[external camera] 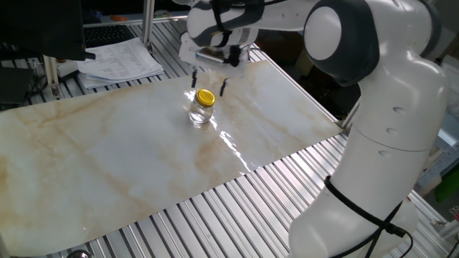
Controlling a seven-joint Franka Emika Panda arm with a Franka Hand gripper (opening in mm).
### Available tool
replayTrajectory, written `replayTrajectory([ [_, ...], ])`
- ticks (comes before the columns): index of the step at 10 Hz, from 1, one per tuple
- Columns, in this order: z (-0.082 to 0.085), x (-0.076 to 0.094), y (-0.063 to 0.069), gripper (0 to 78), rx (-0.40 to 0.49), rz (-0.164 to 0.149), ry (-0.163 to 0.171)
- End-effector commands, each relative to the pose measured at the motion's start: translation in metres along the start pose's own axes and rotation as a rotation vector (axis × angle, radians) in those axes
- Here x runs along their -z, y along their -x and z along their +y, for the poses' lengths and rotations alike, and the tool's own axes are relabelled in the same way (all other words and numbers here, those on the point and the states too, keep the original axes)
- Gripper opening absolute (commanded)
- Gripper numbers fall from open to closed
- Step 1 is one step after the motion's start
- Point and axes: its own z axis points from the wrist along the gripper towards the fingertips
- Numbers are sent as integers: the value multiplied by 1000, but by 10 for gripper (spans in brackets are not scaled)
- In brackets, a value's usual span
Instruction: Screw the lid onto the jar
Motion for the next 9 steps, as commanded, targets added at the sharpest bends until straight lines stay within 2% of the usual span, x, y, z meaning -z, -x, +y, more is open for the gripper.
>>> replayTrajectory([
  [1, -20, -14, 31, 774, 114, 2, -13],
  [2, -19, -16, 32, 774, 117, 1, -12],
  [3, -12, -25, 33, 774, 127, -17, -24],
  [4, -8, -30, 34, 774, 126, -22, -24],
  [6, -3, -36, 35, 774, 127, -35, -11],
  [9, -1, -39, 35, 774, 131, -40, -2],
])
